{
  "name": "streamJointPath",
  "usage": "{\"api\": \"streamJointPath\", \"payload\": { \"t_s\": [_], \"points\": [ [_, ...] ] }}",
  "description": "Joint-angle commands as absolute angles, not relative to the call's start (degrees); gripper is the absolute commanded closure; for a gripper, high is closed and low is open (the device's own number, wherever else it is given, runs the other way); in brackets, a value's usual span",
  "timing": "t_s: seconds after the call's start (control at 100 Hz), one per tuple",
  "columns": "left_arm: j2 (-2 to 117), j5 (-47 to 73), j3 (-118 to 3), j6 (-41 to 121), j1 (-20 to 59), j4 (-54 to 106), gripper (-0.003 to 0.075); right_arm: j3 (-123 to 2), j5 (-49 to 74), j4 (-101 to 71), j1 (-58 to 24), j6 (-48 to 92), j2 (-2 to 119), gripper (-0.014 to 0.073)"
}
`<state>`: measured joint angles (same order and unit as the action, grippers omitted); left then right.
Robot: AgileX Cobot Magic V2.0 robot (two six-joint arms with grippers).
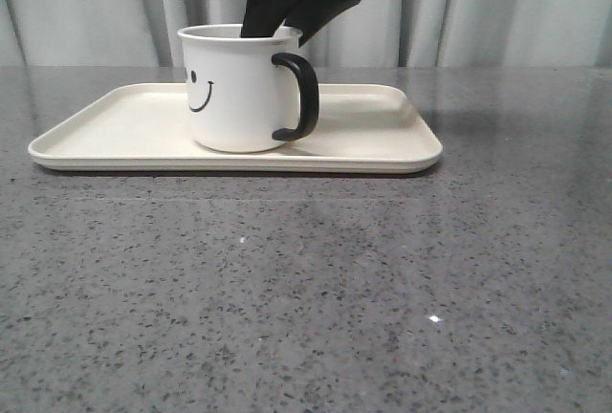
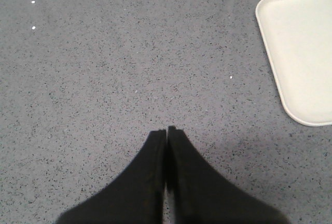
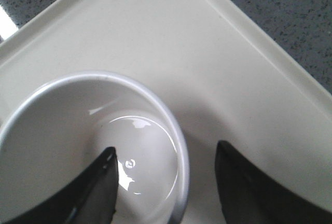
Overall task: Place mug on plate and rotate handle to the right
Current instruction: 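Lower the right gripper into the mug and grip its rim, then lift and rotate the mug with the right gripper, turning the handle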
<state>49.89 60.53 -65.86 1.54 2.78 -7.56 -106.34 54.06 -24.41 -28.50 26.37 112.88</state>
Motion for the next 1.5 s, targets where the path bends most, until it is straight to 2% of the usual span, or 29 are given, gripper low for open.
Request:
{"api": "streamJointPath", "payload": {
  "t_s": [0.0,1.04,1.18,1.49],
  "points": [
    [49.51,57.32,-67.24,0.99,2.63,-7.65,0.0740,-108.04,52.19,-26.01,-28.53,26.72,109.53,0.0169],
    [49.51,57.32,-67.24,0.99,2.63,-7.43,0.0740,-107.98,53.48,-26.09,-28.48,26.67,110.79,0.0174],
    [49.51,57.32,-67.24,0.99,2.63,-7.43,0.0740,-107.98,53.48,-26.09,-28.48,26.67,110.79,0.0281],
    [49.51,57.32,-67.24,0.99,2.63,-7.43,0.0740,-107.98,53.61,-26.09,-28.48,26.67,110.79,0.0641]
  ]
}}
